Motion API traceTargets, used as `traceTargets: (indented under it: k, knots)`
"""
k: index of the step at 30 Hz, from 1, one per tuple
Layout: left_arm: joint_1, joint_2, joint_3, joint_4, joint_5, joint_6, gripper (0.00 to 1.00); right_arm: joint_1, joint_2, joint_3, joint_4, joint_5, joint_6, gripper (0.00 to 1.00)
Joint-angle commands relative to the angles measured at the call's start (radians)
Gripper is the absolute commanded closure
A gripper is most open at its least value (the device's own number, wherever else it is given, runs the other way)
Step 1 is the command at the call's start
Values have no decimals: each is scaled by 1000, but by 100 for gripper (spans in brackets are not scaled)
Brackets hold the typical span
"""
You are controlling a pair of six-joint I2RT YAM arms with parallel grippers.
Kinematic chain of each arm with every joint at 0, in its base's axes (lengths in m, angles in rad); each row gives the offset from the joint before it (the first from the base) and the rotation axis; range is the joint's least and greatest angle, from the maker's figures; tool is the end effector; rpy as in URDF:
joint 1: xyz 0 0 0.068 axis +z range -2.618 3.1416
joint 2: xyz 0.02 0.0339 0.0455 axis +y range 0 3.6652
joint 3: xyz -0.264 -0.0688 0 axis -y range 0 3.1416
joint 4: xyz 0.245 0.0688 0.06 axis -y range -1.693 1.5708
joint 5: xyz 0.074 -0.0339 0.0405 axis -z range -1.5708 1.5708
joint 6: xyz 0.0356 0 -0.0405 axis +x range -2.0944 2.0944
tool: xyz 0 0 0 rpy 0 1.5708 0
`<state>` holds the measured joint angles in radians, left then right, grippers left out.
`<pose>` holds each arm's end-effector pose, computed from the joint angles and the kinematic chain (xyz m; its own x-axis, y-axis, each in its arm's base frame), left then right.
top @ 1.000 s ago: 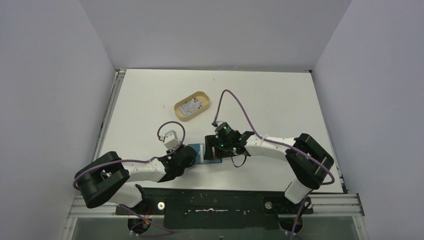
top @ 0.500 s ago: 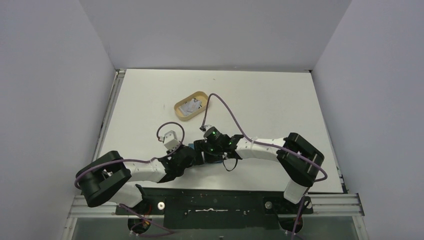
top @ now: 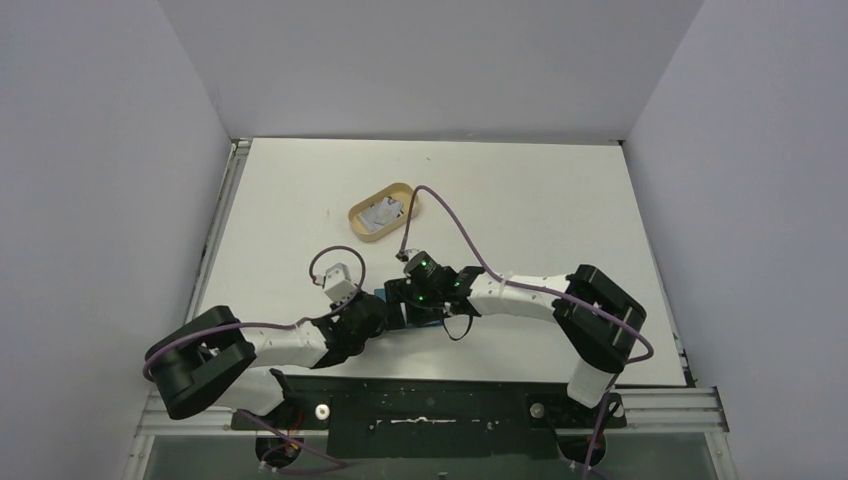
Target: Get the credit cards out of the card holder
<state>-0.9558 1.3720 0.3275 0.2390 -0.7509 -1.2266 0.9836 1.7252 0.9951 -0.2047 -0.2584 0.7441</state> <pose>0.1422 -0.1592 0.1185 -0.4458 -0.5617 -0.6970 -0.2822 0.8271 -0.4861 0.1850 0.2944 0.1684 -0.9300 -0.2155 -0.2978 -0.3521 0.7547 0.5535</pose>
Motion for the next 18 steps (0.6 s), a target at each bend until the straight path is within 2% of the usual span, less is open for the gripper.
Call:
traceTargets:
  k: [1,10,18]
  knots:
    - [-15,-37,-20,-88,54,32,100,-3,-99,42,107,103,14,29]
    - [-14,-77,-19,-118,50,42,100,-129,-108,-42,45,211,20,29]
    - [-15,-74,-7,-125,48,44,100,-133,-62,-49,68,184,24,29]
